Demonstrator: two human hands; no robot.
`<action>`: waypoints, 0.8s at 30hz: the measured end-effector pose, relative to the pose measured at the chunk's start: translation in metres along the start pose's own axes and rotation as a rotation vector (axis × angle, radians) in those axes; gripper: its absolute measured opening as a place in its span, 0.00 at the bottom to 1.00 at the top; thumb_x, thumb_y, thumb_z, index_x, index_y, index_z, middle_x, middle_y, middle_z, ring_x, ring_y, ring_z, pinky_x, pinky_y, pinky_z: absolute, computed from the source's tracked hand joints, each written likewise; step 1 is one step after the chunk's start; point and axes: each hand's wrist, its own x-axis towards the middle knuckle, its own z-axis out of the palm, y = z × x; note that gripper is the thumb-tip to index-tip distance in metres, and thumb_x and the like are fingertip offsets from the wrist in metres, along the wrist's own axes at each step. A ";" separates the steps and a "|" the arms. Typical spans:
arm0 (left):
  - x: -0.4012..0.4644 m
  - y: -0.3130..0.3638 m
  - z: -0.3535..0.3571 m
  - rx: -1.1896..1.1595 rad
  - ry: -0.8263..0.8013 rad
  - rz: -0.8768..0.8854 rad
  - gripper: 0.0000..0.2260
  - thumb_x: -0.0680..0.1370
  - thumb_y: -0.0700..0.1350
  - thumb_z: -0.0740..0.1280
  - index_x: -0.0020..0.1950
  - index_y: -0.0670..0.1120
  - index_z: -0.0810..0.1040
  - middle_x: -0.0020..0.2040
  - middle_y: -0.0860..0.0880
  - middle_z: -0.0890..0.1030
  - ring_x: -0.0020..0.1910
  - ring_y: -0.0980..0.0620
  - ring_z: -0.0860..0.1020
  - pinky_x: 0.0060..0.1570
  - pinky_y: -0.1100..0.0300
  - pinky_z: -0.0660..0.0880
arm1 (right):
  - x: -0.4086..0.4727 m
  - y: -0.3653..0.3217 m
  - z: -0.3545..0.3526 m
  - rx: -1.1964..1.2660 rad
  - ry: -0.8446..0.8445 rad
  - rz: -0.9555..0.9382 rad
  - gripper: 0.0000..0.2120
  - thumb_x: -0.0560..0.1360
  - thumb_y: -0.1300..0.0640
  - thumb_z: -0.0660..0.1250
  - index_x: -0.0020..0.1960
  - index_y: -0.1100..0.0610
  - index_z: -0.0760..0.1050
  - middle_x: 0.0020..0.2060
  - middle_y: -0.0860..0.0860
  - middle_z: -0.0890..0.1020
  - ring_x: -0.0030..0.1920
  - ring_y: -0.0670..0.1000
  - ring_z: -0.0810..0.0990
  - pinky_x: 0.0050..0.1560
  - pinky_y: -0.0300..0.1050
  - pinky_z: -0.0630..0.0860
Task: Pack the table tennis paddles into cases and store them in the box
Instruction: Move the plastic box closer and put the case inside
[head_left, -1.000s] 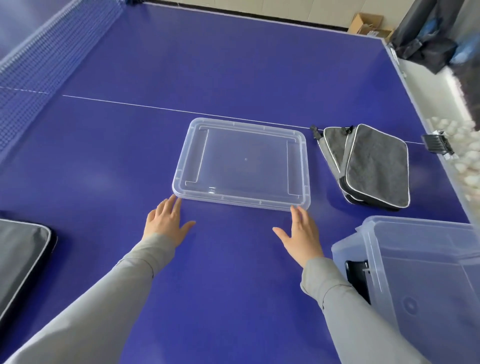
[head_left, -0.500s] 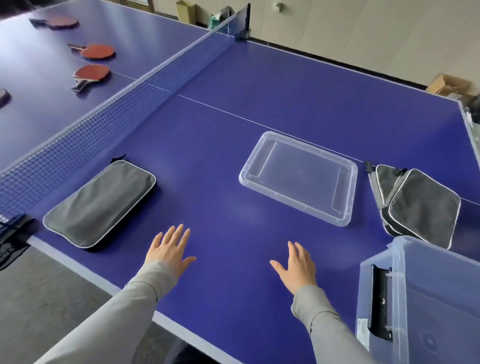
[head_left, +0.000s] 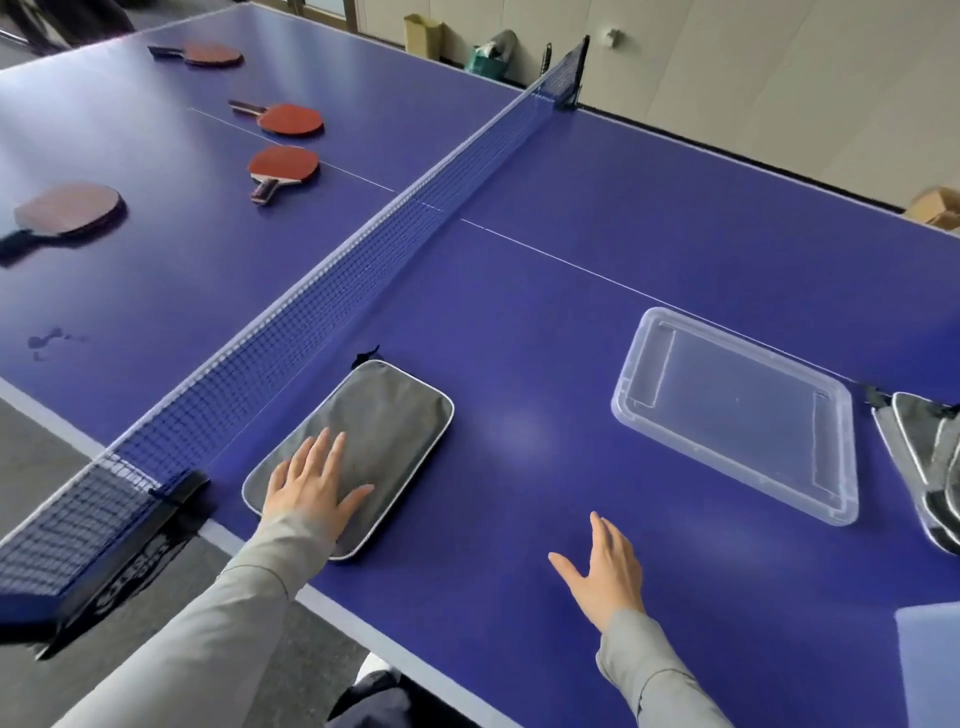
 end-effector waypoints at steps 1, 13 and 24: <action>0.012 -0.017 -0.003 -0.022 -0.007 -0.009 0.35 0.75 0.67 0.54 0.77 0.52 0.49 0.78 0.52 0.52 0.77 0.52 0.50 0.73 0.53 0.50 | 0.001 -0.023 0.007 0.022 0.002 -0.001 0.40 0.75 0.37 0.59 0.77 0.55 0.47 0.76 0.52 0.55 0.76 0.52 0.53 0.72 0.49 0.59; 0.114 -0.087 0.001 -0.565 -0.430 -0.183 0.37 0.70 0.62 0.70 0.73 0.47 0.63 0.69 0.46 0.68 0.67 0.45 0.68 0.66 0.51 0.65 | 0.025 -0.217 0.065 0.603 -0.070 0.131 0.34 0.74 0.43 0.67 0.73 0.58 0.60 0.66 0.53 0.67 0.66 0.52 0.67 0.68 0.48 0.65; 0.138 -0.088 0.017 -0.799 -0.520 -0.351 0.33 0.64 0.51 0.79 0.64 0.47 0.69 0.54 0.49 0.75 0.49 0.49 0.74 0.49 0.56 0.72 | 0.044 -0.243 0.082 0.753 -0.139 0.241 0.30 0.73 0.48 0.70 0.68 0.61 0.64 0.63 0.57 0.70 0.63 0.56 0.70 0.64 0.47 0.68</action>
